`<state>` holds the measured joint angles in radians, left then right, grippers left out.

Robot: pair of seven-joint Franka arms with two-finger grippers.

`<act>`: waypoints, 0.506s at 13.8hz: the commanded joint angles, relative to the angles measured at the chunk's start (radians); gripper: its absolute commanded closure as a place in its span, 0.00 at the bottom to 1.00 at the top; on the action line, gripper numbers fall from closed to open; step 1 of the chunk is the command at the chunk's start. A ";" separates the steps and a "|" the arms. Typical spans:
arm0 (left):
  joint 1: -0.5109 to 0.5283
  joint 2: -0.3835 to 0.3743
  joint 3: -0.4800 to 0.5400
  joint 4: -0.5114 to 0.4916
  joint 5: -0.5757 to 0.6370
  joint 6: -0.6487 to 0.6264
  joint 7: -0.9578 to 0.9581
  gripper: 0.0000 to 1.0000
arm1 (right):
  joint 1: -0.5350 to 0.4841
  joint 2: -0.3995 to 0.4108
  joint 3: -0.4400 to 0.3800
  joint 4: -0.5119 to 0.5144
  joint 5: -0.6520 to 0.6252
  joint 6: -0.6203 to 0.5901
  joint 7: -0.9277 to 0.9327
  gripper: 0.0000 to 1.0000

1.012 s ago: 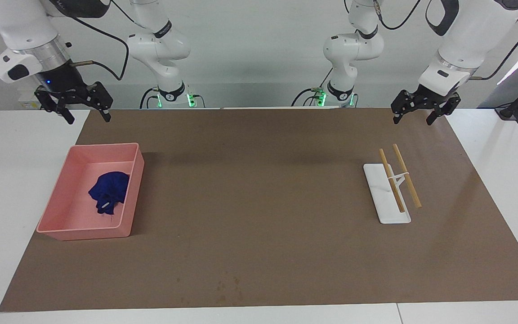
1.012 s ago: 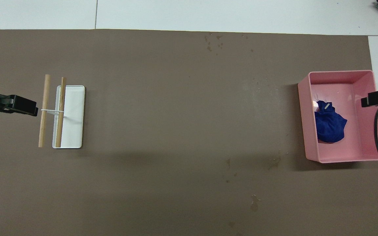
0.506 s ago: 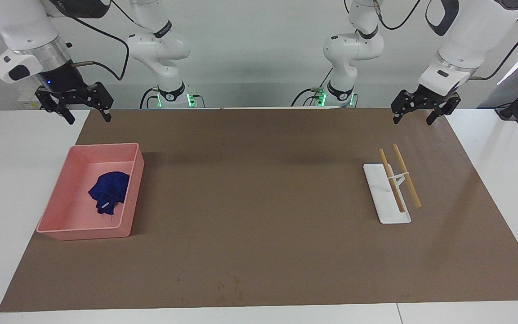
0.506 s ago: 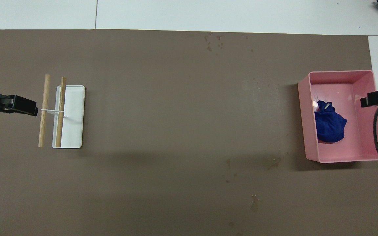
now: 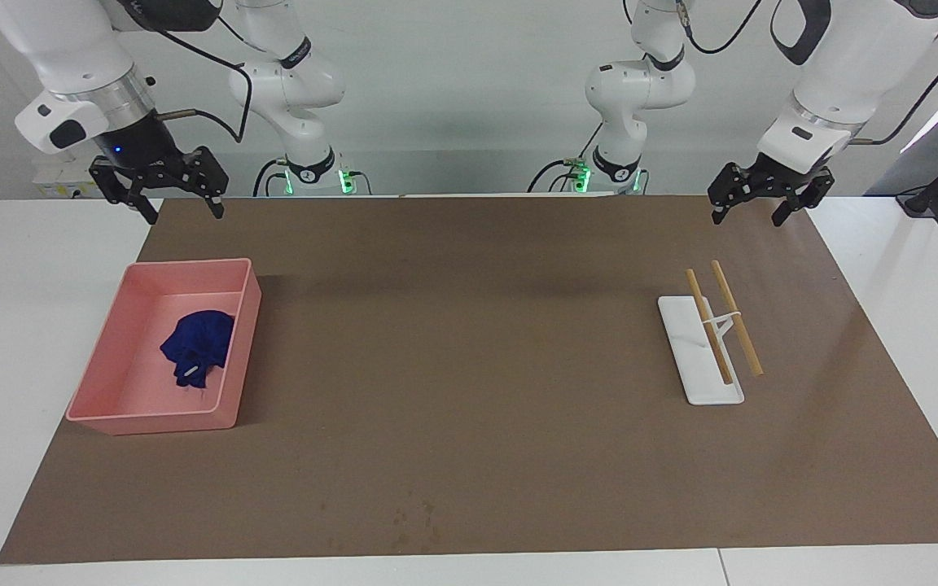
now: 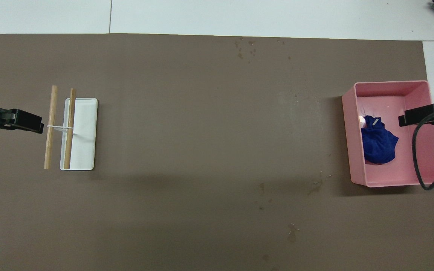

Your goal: Wipe water with towel using both arms

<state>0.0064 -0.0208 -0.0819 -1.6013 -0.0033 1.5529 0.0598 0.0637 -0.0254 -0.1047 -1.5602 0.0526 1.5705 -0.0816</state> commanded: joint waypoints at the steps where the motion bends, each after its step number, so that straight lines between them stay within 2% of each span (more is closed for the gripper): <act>1: -0.003 -0.019 0.005 -0.011 0.016 -0.013 0.003 0.00 | -0.005 -0.016 -0.004 -0.015 0.010 0.000 0.009 0.00; 7: -0.003 -0.018 0.004 -0.011 0.016 -0.013 0.003 0.00 | -0.011 -0.016 -0.006 -0.017 0.010 0.002 0.009 0.00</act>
<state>0.0064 -0.0208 -0.0819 -1.6013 -0.0033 1.5529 0.0598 0.0598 -0.0254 -0.1107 -1.5602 0.0526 1.5705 -0.0815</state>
